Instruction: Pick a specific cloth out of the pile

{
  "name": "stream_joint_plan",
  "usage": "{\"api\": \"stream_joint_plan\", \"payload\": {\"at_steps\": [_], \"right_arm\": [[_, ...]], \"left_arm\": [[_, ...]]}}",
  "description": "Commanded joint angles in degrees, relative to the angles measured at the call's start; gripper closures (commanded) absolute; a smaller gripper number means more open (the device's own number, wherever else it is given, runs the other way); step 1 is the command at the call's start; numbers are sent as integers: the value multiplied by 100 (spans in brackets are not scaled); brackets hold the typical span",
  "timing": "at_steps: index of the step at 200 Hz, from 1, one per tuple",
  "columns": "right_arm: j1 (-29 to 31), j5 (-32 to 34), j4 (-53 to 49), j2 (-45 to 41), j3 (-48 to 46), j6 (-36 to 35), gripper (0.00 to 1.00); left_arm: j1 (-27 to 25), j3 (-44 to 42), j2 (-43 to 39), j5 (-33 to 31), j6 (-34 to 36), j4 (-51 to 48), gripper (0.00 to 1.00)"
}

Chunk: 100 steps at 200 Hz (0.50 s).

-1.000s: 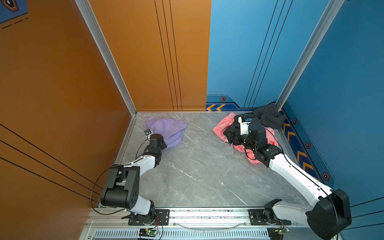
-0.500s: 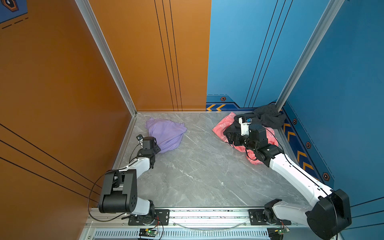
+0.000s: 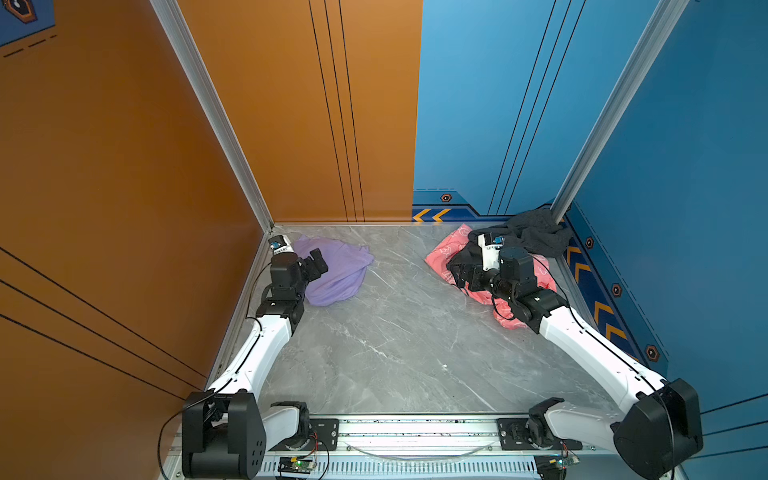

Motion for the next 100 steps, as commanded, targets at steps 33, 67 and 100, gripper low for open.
{"api": "stream_joint_plan", "payload": {"at_steps": [33,67,100], "right_arm": [[-14,-799,455,-287,-71,20,2],[-18,-815,424,-294,-46,-9,2],[-12,-816,381,-294,-20,-72,2]], "left_arm": [[-52,37,1266,806,-444,-110,1],[24,-34,1982,914,-920,-34,0],[183,-189,2260,907,-1257,-31,0]]}}
